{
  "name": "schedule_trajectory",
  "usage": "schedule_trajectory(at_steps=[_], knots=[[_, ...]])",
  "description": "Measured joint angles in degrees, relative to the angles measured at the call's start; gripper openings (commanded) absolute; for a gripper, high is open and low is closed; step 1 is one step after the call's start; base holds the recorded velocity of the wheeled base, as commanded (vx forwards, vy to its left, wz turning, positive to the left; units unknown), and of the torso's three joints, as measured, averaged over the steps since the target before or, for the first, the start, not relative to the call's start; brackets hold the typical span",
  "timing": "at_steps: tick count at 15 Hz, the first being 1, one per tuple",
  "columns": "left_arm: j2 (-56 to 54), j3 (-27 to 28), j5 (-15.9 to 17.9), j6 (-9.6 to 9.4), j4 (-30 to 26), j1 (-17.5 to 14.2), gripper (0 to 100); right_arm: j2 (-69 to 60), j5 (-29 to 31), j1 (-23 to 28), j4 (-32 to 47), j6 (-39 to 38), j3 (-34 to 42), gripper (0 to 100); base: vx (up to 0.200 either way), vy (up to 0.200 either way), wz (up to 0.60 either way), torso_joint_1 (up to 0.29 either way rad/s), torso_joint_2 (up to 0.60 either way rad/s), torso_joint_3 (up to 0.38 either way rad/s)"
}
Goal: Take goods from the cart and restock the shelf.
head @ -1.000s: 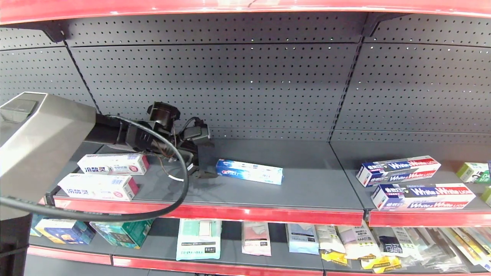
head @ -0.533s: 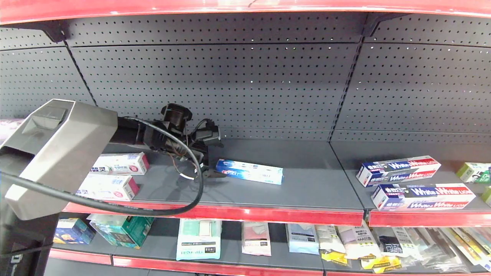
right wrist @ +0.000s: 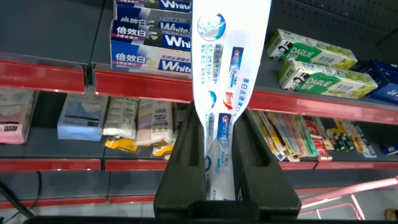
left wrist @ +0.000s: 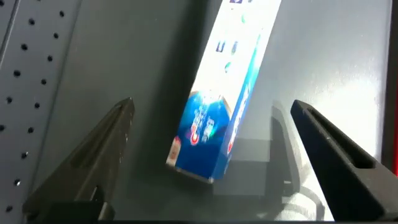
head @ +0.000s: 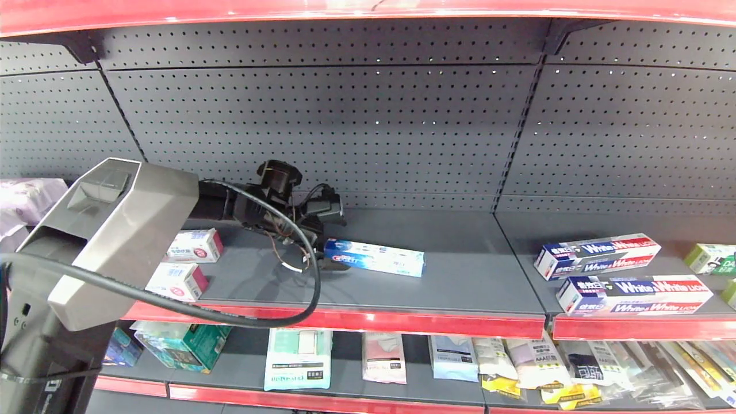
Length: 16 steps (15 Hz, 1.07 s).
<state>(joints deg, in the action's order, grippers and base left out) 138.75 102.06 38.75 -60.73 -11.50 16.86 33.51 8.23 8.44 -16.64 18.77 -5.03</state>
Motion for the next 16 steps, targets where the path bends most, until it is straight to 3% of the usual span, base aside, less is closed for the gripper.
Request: schedule_trajectory(at_steps=[10, 16], knots=[[4.6, 8.9, 0.0, 0.02, -4.2, 1.5, 100, -1.1, 0.0, 0.0, 0.0, 0.0, 0.9, 0, 0.000, 0.000, 0.00, 0.000, 0.00, 0.000], [6.6, 10.7, -0.1, 0.09, -4.3, 2.1, 100, -1.2, 0.1, 0.0, 0.0, 0.0, 1.1, 0, 0.000, 0.000, 0.00, 0.000, 0.00, 0.000]])
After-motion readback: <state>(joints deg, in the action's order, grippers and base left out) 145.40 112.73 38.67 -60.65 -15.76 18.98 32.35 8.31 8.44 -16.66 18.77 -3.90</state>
